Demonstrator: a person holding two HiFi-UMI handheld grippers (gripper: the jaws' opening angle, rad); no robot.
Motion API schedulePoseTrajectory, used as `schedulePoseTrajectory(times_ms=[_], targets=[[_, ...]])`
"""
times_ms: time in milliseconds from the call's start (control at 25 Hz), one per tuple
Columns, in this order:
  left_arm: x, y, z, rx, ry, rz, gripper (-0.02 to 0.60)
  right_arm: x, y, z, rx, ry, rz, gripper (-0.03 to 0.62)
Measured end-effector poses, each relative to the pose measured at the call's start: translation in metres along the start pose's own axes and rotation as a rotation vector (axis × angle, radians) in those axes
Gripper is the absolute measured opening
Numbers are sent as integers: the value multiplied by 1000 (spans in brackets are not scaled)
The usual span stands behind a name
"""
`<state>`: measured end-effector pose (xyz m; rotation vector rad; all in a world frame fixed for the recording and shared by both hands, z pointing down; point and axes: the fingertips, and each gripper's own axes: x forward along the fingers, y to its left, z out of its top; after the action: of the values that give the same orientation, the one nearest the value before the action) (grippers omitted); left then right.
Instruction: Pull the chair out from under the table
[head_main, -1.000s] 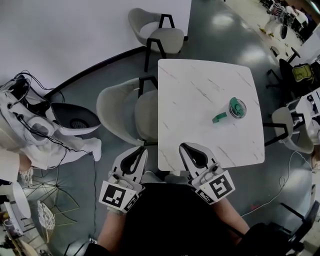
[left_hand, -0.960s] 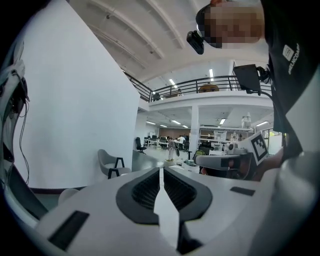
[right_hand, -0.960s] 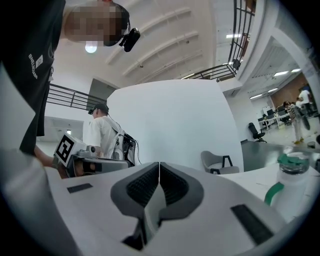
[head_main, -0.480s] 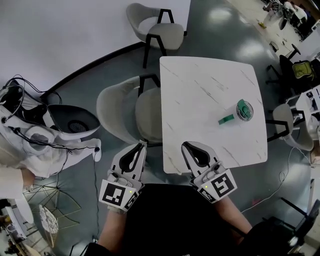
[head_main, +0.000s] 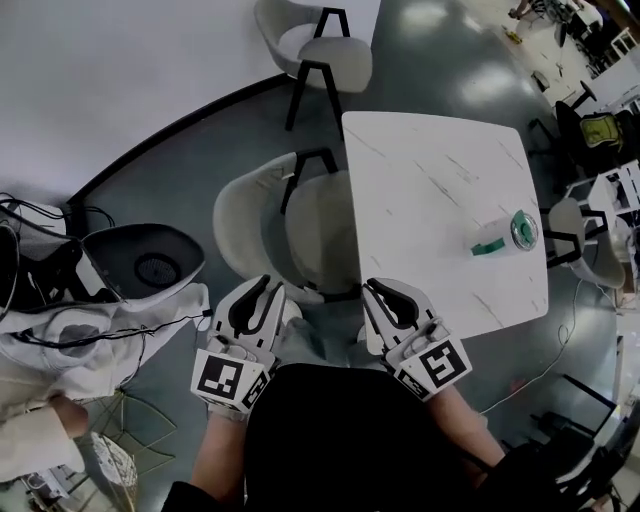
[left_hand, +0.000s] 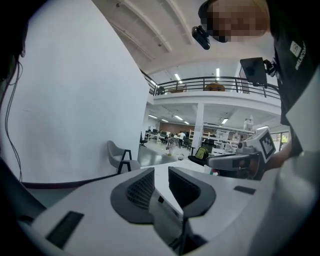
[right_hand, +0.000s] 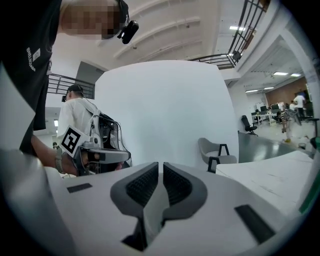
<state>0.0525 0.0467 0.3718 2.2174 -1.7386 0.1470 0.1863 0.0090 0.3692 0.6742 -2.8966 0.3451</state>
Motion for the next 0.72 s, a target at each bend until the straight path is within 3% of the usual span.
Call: schedulePoseTrajectory(times_ms=[200, 520, 720], targets=[[-5, 77, -11, -54, 42, 35, 95, 54, 23, -15, 9, 67, -4, 22], [20, 182, -46, -86, 134, 62, 138, 129, 54, -59, 17, 190, 11, 109], [46, 216, -77, -41, 224, 63, 177, 164, 70, -101, 33, 334, 76, 228]])
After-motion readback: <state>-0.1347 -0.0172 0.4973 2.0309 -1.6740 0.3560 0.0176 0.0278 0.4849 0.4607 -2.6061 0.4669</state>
